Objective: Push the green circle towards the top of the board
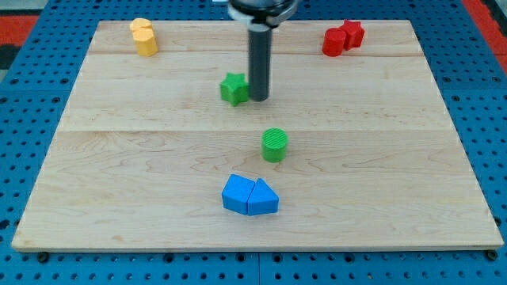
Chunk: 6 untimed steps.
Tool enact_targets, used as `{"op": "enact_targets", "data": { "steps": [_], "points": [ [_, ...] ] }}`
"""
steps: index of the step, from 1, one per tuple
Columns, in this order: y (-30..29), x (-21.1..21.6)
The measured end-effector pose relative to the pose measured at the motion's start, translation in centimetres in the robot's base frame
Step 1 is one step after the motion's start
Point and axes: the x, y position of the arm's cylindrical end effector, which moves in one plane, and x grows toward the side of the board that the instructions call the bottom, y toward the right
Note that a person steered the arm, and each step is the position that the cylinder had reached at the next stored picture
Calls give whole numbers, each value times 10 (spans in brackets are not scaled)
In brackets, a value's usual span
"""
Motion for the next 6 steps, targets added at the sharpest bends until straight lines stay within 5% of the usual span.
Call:
{"op": "enact_targets", "data": {
  "steps": [2,3,5,6],
  "points": [
    [184,69],
    [163,111],
    [58,93],
    [55,126]
  ]
}}
